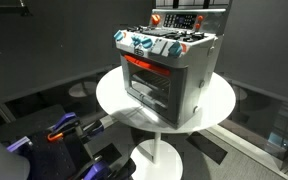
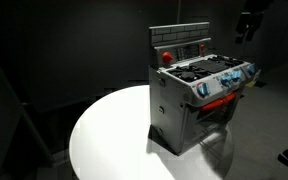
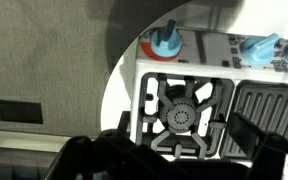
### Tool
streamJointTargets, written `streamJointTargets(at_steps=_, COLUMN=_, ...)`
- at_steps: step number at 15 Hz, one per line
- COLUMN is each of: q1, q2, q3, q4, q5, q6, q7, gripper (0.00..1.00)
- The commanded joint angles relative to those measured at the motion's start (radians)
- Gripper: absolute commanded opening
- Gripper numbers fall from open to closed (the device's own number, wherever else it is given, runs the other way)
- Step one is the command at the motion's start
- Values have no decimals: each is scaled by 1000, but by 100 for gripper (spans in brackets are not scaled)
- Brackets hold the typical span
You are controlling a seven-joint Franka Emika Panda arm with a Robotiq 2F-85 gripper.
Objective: Press the orange button on the stove
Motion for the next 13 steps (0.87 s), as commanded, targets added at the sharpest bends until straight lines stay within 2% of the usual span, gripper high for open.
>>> streamJointTargets(at_steps=1, q1=-2, q2=-115, q3=-11, q4=-79, q5=-14, q6=-79, q7=-11, gripper=100)
streamJointTargets(at_steps=9, q1=-2, q2=-297, q3=-19, q4=-230, q5=-74, q6=-57, q7=49, gripper=100)
streamJointTargets(at_steps=13, q1=7, q2=-285, q3=-24, q4=-220, q5=-62, q6=-69, q7=34, gripper=100)
